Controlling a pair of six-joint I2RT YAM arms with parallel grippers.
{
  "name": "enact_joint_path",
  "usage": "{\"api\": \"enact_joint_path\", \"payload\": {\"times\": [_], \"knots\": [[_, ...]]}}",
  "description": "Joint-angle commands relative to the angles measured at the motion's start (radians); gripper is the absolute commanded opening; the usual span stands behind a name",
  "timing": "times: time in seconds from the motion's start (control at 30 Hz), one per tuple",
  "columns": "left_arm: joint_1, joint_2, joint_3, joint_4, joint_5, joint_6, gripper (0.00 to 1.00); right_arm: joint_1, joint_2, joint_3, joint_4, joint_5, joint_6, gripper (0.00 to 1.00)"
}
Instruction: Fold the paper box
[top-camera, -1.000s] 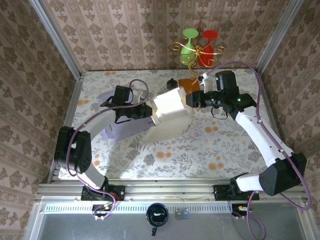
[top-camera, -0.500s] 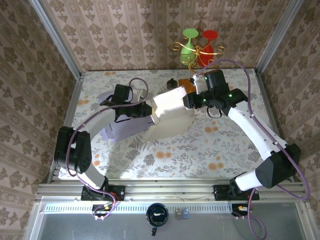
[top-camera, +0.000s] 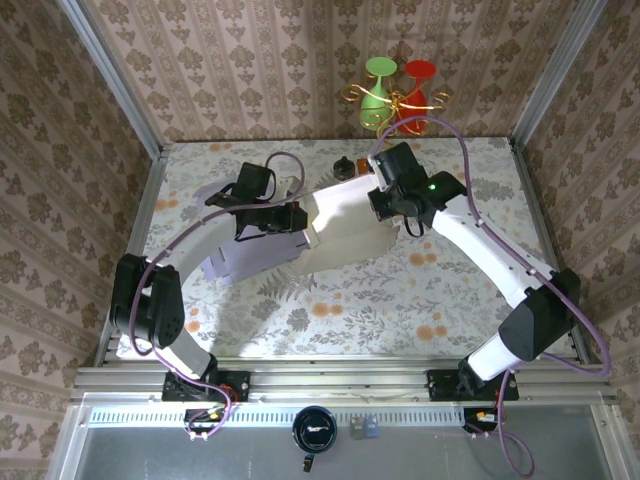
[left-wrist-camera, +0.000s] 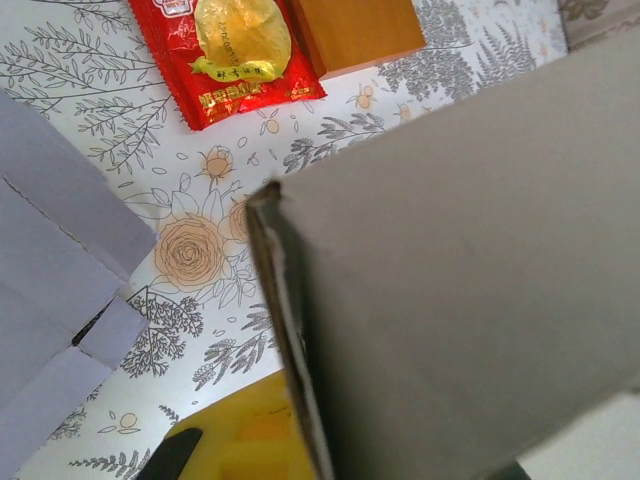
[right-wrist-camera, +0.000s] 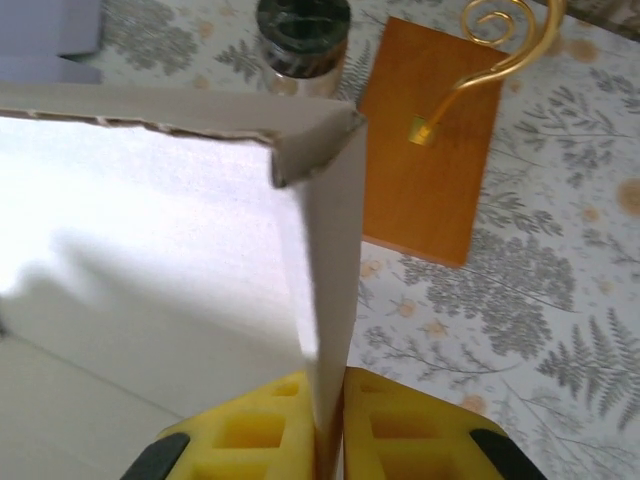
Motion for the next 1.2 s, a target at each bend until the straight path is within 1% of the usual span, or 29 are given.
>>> {"api": "enact_joint_path", "payload": {"times": [0.0,0.07,0.2,0.37,0.43,0.57,0.63,0.8,0.87,0.93,1.07,1.17], "knots": [[-0.051,-0.039,0.048,-0.071,-0.092,0.018,0.00,0.016,0.037,0.035,-0.071,0.171,0.030,0.12],[-0.069,-0.043,0.052,-0.087,-0.133,0.005,0.00,0.027,0.052,0.042,-0.084,0.225,0.050,0.09],[-0.089,-0.048,0.059,-0.092,-0.170,-0.020,0.00,0.055,0.072,0.047,-0.101,0.337,0.091,0.00],[-0.108,-0.048,0.073,-0.095,-0.187,-0.037,0.00,0.098,0.130,0.112,-0.197,0.492,0.169,0.00],[-0.110,-0.048,0.072,-0.088,-0.183,-0.042,0.00,0.108,0.145,0.131,-0.220,0.505,0.187,0.01],[-0.110,-0.049,0.076,-0.086,-0.178,-0.047,0.00,0.106,0.130,0.116,-0.181,0.448,0.168,0.05],[-0.111,-0.048,0.081,-0.091,-0.178,-0.044,0.00,0.104,0.136,0.124,-0.188,0.447,0.166,0.00],[-0.117,-0.048,0.094,-0.108,-0.184,-0.056,0.00,0.105,0.187,0.187,-0.291,0.566,0.235,0.00],[-0.124,-0.045,0.101,-0.110,-0.187,-0.066,0.00,0.116,0.223,0.229,-0.362,0.670,0.295,0.00],[-0.131,-0.043,0.105,-0.109,-0.190,-0.074,0.00,0.135,0.255,0.260,-0.406,0.749,0.329,0.00],[-0.136,-0.042,0.099,-0.089,-0.187,-0.093,0.00,0.161,0.280,0.269,-0.406,0.796,0.316,0.00],[-0.137,-0.045,0.093,-0.076,-0.180,-0.105,0.00,0.162,0.289,0.272,-0.411,0.800,0.315,0.00]]}}
